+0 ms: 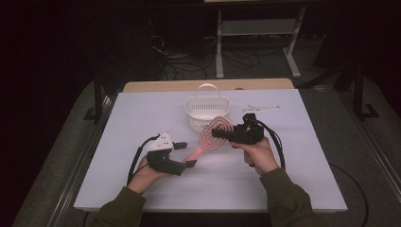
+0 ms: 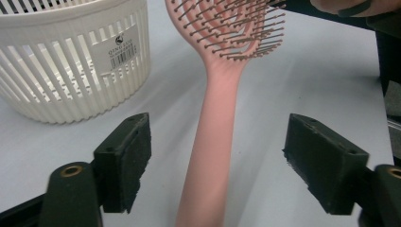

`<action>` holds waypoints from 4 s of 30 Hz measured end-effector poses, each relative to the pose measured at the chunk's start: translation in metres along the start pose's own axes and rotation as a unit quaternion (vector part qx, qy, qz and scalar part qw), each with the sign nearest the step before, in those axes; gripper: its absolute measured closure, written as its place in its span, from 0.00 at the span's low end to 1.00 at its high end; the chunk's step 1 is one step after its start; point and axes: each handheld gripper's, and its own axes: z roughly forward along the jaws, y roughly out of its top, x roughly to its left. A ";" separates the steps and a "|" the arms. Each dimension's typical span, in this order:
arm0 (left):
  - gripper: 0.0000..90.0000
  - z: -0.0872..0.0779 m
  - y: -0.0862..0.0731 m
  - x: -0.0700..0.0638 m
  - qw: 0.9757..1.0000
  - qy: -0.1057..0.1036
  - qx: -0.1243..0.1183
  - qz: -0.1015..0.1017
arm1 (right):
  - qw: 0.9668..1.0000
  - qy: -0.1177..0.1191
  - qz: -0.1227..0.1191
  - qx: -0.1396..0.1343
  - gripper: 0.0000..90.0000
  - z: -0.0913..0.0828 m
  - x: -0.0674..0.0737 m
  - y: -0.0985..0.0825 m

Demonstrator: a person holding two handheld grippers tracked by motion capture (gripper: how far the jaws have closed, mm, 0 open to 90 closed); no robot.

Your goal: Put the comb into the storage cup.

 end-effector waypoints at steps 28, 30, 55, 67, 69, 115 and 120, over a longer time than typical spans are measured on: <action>0.00 -0.050 -0.042 0.005 0.999 0.010 0.035 -0.001 | 1.000 -0.007 -0.003 -0.005 0.70 -0.003 0.000 0.001; 0.00 -0.053 -0.045 0.005 0.999 0.014 0.038 -0.002 | 1.000 -0.007 -0.003 -0.006 0.70 -0.003 0.000 0.001; 0.00 -0.057 -0.057 0.005 0.998 0.028 0.061 -0.008 | 1.000 -0.011 0.003 -0.027 0.70 -0.012 -0.004 0.005; 0.00 -0.058 -0.056 0.004 0.998 0.029 0.056 -0.009 | 0.999 -0.019 -0.002 -0.036 0.70 -0.019 -0.005 0.015; 0.00 -0.058 -0.057 0.005 0.998 0.028 0.055 -0.010 | 0.999 -0.019 -0.003 -0.039 0.70 -0.020 -0.005 0.017; 0.05 -0.059 -0.057 0.004 0.998 0.037 0.052 -0.007 | 0.995 -0.047 -0.027 -0.086 0.70 -0.044 -0.002 0.080; 0.03 -0.059 -0.057 0.004 0.998 0.036 0.053 -0.008 | 0.994 -0.053 -0.027 -0.093 0.70 -0.047 -0.004 0.085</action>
